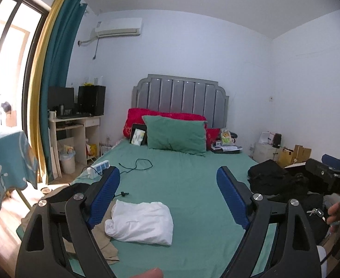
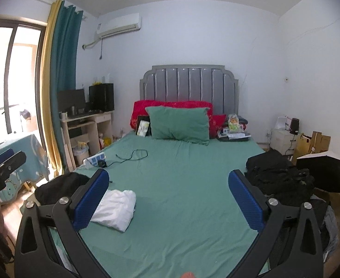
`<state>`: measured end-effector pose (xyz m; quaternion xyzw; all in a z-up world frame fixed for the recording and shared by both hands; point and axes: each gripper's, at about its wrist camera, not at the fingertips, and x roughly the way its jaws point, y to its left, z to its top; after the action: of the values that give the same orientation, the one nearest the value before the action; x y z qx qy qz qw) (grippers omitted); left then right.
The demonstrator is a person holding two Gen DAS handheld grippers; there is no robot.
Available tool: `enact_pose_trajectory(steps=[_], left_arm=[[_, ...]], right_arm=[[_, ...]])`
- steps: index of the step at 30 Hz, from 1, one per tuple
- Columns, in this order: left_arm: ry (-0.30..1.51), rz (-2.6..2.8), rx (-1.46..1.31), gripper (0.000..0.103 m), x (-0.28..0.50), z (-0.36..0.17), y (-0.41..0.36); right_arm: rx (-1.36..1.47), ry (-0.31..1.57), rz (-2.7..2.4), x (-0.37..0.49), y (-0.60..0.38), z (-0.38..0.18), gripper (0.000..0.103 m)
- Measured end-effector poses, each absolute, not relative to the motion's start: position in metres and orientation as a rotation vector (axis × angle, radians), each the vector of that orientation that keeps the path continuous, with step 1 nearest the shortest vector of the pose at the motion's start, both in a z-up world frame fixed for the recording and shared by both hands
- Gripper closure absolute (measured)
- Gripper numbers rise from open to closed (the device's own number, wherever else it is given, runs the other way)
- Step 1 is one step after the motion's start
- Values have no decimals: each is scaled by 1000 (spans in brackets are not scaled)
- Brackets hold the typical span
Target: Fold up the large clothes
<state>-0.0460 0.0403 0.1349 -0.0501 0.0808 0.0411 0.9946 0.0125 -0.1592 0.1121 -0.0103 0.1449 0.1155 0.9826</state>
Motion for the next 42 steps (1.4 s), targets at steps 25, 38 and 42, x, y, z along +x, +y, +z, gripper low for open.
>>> enact_pose_trajectory(steps=[25, 38, 42], left_arm=[[192, 104, -97, 15, -41, 129, 40], [196, 101, -94, 15, -39, 129, 41], [195, 101, -95, 15, -39, 129, 41]], right_arm=[[-25, 325, 232, 16, -164, 107, 1], [-8, 331, 230, 17, -168, 110, 1], [-6, 332, 230, 17, -168, 110, 1]])
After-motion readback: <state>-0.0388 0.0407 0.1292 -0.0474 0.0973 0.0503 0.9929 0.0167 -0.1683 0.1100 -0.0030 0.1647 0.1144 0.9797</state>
